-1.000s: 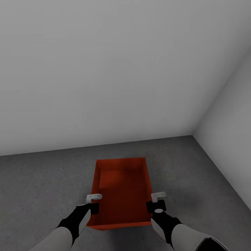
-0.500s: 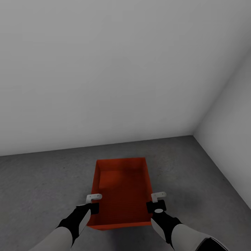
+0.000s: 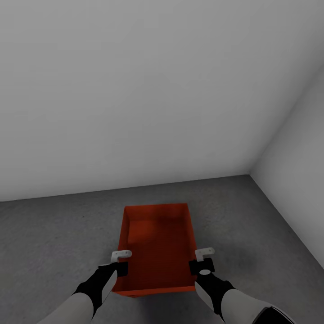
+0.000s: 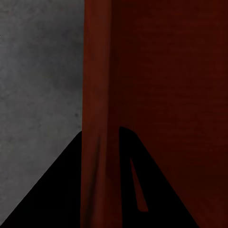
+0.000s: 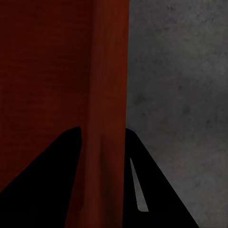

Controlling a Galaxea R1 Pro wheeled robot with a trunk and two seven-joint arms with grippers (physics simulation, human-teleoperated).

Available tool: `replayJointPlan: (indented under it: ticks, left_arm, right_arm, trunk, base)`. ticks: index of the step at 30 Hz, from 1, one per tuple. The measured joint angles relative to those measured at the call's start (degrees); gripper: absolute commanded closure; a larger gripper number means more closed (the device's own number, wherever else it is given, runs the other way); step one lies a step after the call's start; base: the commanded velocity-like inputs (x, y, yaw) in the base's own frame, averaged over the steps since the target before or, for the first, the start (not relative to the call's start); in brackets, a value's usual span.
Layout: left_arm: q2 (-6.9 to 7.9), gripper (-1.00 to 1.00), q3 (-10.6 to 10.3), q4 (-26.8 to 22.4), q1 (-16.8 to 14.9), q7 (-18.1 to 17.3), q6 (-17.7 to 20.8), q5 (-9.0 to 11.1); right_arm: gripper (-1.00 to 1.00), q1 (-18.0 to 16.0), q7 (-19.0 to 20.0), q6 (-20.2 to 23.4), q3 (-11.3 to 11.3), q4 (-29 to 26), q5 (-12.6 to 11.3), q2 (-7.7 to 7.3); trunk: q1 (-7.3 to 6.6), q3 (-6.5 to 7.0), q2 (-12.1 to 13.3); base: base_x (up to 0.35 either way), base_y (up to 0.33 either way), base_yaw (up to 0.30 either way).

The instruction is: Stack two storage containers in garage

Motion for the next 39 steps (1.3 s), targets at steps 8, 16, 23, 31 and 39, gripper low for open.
replayJointPlan:
  ticks: [8, 16, 23, 31, 39]
  left_arm:
    - [-0.04, 1.00, 0.08, -0.01, 0.00, 0.02, 0.02, -0.08]
    - [0.00, 1.00, 0.00, 0.00, 0.00, 0.00, 0.00, 0.00]
    - [-0.01, 1.00, 0.04, 0.00, 0.00, 0.00, 0.00, -0.04]
    - [-0.02, 1.00, 0.03, 0.00, 0.00, 0.00, 0.00, -0.05]
    - [-0.02, 1.00, 0.01, 0.00, 0.00, 0.02, 0.00, -0.04]
  right_arm:
    - [1.00, 0.00, 0.04, 0.02, -0.01, -0.02, 0.02, -0.03]
    - [1.00, 0.00, 0.01, 0.00, 0.00, 0.00, 0.00, 0.00]
    - [1.00, 0.00, 0.01, 0.00, -0.01, 0.00, 0.01, -0.01]
    - [1.00, 0.00, 0.01, 0.00, -0.01, -0.01, 0.01, -0.01]
    - [1.00, 0.00, 0.02, 0.01, -0.02, -0.01, 0.03, -0.02]
  trunk:
    - [0.00, 0.00, 0.00]
    - [0.00, 0.00, 0.00]
    - [0.00, 0.00, 0.00]
    - [0.00, 0.00, 0.00]
    - [0.00, 0.00, 0.00]
  base:
    - [0.000, 0.074, 0.000]
    - [0.000, 0.109, 0.000]
    - [0.000, 0.008, 0.000]
    - [0.000, 0.000, 0.000]
    - [0.000, 0.000, 0.000]
